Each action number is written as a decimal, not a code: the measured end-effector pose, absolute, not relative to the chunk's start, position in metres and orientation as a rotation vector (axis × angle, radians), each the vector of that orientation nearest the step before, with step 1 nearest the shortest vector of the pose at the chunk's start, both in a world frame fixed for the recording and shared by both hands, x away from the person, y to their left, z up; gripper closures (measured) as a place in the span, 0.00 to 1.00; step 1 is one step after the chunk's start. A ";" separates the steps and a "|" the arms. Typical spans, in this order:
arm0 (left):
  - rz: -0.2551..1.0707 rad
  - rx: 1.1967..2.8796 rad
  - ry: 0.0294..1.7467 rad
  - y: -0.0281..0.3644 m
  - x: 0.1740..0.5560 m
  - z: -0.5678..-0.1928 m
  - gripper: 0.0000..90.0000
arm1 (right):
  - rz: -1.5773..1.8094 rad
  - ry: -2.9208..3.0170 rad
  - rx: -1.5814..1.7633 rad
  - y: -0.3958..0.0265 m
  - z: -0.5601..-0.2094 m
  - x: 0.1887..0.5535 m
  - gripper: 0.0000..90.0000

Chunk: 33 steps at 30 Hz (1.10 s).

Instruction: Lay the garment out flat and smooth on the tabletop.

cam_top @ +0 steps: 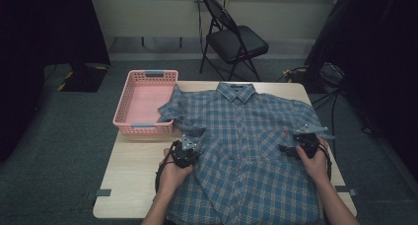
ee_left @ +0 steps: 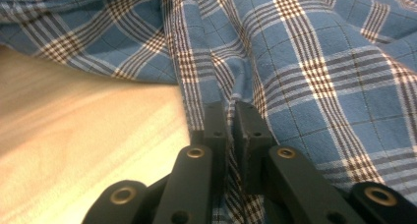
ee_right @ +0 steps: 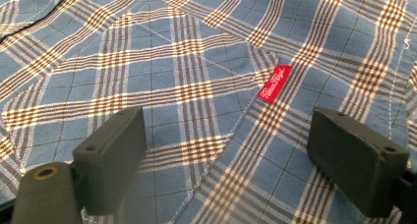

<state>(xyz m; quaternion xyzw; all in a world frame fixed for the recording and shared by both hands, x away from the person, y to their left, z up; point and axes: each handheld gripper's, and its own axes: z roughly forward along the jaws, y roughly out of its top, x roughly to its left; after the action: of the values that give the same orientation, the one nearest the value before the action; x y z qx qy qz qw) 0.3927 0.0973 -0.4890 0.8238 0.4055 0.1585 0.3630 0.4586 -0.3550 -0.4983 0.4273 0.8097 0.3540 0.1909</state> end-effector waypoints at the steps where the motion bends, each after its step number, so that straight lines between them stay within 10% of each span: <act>1: 0.408 2.125 1.039 0.098 0.391 -0.489 0.95 | 0.994 2.274 1.200 -0.355 -0.498 0.459 0.15; 10: 0.379 2.110 1.034 0.110 0.372 -0.489 0.92 | 0.994 2.275 1.200 -0.355 -0.498 0.459 0.15; 14: 0.428 2.052 1.050 0.109 0.373 -0.484 0.55 | 0.994 2.274 1.201 -0.355 -0.498 0.459 0.16; 19: 0.484 2.012 1.024 0.099 0.386 -0.473 0.45 | 0.994 2.273 1.202 -0.355 -0.498 0.458 0.16; 33: 0.424 2.151 1.034 0.090 0.391 -0.487 0.90 | 0.994 2.274 1.202 -0.355 -0.498 0.458 0.15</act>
<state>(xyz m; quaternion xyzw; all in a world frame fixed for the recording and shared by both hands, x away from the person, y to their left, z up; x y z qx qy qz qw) 0.3905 0.0903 -0.4869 0.8309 0.3995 0.1639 0.3509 0.4584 -0.3547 -0.4983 0.4278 0.8095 0.3539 0.1910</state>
